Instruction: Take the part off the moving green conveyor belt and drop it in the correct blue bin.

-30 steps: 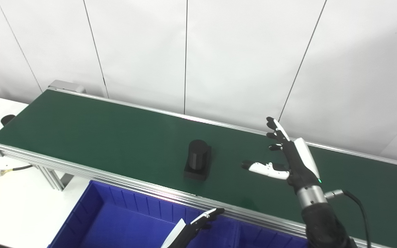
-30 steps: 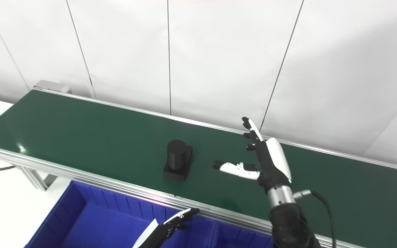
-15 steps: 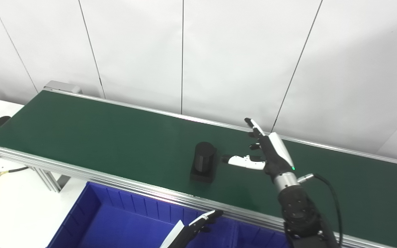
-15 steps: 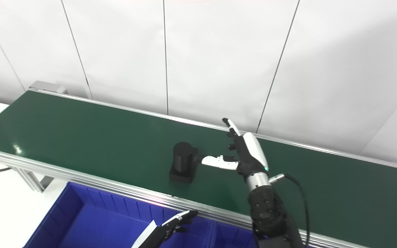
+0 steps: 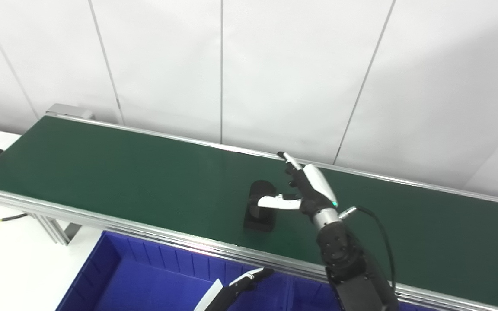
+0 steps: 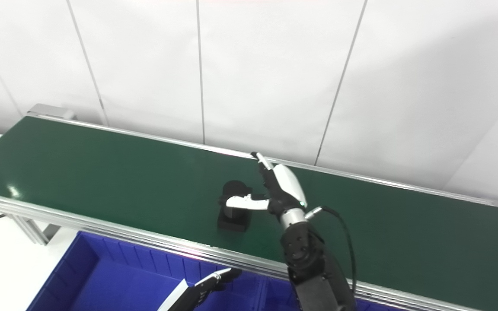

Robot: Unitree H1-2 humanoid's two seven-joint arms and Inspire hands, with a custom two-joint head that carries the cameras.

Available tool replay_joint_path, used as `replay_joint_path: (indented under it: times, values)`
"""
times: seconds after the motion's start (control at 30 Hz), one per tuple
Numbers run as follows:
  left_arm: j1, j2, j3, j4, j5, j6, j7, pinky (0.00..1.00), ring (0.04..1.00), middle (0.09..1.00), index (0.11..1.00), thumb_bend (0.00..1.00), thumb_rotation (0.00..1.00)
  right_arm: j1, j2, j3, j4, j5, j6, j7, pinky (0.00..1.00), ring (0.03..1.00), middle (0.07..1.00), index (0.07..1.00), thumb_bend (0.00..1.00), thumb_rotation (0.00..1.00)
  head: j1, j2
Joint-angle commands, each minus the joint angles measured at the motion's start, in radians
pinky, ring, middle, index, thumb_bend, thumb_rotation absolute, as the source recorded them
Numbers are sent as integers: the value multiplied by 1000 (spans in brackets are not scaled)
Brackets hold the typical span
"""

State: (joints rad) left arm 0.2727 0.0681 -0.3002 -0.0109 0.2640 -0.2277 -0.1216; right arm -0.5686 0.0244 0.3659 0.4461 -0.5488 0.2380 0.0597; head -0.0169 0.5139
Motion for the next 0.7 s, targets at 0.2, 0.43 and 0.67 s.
replay_joint_path:
  times: [0.2,0.43,0.67]
  values:
    - [45,-6,-30,-128,5,38,-19,821,861,863,839,978,527,-42,7,0,76,22,-86,-61,876,927,980,961,1000,499,8,1]
    - [65,-10,-39,-155,-16,34,-19,789,844,849,817,973,520,-46,5,-2,176,35,-117,-90,873,930,977,948,1000,392,6,-6]
    - [80,-20,-50,-185,-1,47,-14,796,848,848,814,985,536,-40,27,-39,222,76,-149,-154,623,730,838,803,804,86,2,4]
